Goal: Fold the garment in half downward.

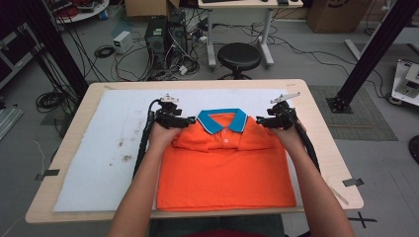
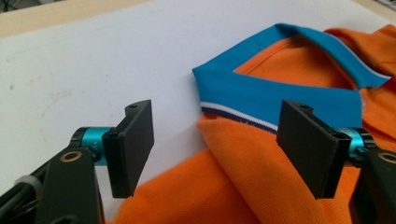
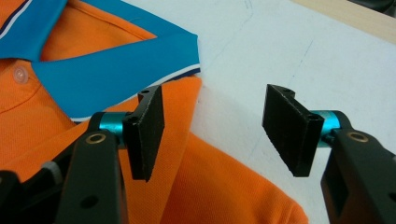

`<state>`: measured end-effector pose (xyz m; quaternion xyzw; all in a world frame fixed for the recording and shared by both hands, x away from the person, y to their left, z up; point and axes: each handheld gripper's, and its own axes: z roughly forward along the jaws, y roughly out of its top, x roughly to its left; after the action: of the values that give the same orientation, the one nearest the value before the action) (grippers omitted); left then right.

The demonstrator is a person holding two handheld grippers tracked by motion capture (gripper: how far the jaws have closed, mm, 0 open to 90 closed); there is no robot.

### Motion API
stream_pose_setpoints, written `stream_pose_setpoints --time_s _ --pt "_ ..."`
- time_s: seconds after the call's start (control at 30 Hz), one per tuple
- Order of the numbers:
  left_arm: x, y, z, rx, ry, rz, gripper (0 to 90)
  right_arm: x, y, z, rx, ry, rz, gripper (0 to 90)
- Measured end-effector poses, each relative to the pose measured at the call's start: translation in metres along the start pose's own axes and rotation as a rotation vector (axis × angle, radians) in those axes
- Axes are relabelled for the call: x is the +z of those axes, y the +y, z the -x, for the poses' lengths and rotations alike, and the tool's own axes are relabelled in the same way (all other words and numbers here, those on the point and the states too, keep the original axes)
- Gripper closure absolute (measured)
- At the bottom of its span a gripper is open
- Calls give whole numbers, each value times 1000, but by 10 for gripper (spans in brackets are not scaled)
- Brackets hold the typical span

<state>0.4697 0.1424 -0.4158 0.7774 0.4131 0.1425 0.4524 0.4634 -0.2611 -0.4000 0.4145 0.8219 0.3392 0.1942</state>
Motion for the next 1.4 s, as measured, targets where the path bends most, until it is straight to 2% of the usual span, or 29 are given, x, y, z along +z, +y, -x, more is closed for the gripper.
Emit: stream_pose_setpoints --time_s 0.13,0.23,0.33,0.47,0.5,0.57,0.63,0.67,0.7,0.77,0.83,0.9,1.0,1.13,1.2,1.3,1.4 --pt "3 0 0 -6 9 -4 241 7 3 -2 -1 -8 -14 330" --pt "8 -1 1 -10 3 -20 241 13 4 -1 14 12 -15 308" --pt "14 -4 1 -14 3 -42 241 22 5 -2 31 28 -23 303" --pt "24 -9 0 -21 -4 -75 241 35 5 -3 41 16 -59 305" --pt "26 -10 0 -22 -9 -84 246 37 5 -3 44 25 -61 308" --pt "30 -12 1 -31 -31 -96 298 44 4 -5 53 33 -79 355" --pt "31 -14 1 -22 -70 -111 432 49 3 -5 82 59 -104 424" --pt "31 -15 3 -5 -72 -114 539 51 1 -4 108 84 -122 517" --pt "30 -15 5 16 -66 -109 584 51 0 -4 132 126 -134 601" --pt "28 -15 9 44 -63 -96 687 50 0 -5 108 143 -136 741" --pt "25 -13 11 74 -64 -83 755 46 3 -10 72 139 -129 810" --pt "21 -11 13 95 -67 -78 769 41 7 -15 31 115 -103 831" --pt "17 -9 15 117 -67 -69 779 33 10 -19 6 102 -66 838" --pt "11 -5 18 112 -62 -33 774 27 11 -21 -12 89 -41 838" --pt "8 -3 18 104 -51 -17 741 24 11 -23 -25 79 -40 838" --pt "8 -1 18 97 -69 -6 740 22 12 -24 -31 81 -30 838" --pt "10 -1 20 105 -90 -16 801 21 12 -25 -36 81 -33 839"
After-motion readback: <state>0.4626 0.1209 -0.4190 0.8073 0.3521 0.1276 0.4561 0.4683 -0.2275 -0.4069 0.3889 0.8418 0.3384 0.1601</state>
